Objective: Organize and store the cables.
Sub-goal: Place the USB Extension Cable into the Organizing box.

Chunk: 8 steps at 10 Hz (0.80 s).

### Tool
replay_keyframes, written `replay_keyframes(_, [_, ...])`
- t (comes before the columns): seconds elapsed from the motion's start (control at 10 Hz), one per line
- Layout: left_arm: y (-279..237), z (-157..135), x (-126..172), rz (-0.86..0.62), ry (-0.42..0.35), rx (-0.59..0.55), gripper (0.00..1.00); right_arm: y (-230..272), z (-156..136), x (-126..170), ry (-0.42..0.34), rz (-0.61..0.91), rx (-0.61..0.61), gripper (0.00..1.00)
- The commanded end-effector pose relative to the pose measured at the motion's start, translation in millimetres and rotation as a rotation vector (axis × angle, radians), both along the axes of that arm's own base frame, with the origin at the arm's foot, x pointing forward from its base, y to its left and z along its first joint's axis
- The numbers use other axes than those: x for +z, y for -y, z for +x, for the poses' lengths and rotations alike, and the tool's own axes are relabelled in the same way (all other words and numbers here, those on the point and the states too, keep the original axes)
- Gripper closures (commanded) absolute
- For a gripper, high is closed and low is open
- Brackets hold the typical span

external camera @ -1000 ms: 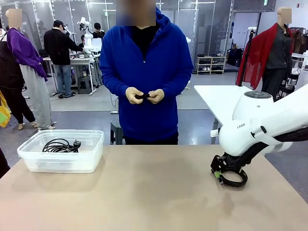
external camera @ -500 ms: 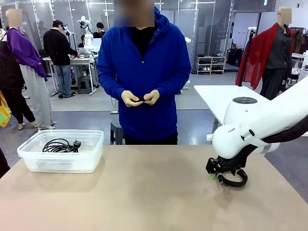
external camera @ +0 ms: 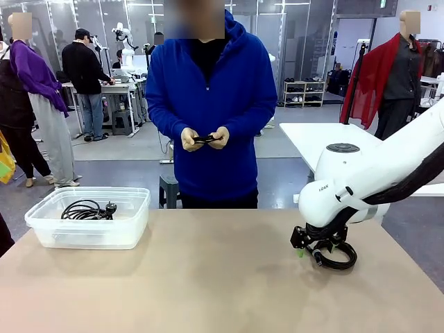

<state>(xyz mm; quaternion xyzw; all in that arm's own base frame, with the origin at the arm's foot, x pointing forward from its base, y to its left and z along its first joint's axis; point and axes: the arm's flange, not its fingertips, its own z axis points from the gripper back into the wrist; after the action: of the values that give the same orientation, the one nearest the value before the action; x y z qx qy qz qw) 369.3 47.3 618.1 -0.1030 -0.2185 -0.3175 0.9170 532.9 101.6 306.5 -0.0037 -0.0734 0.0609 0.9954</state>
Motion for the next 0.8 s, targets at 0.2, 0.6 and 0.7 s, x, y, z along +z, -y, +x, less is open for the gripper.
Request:
replay_keyframes(0.2, [-0.9,-0.6,0.9,0.003,0.0,0.005,0.0,-4.1,10.9,-5.8,0.009,-0.002,-0.054,0.67])
replay_keyframes(0.6, [-0.9,-0.6,0.9,0.003,0.0,0.005,0.0,-2.4,7.4,-5.7,-0.008,-0.012,-0.073,1.0])
replay_keyframes(0.7, [-0.9,-0.6,0.9,0.003,0.0,0.005,0.0,-1.1,7.5,-6.3,-0.005,-0.02,-0.082,1.0])
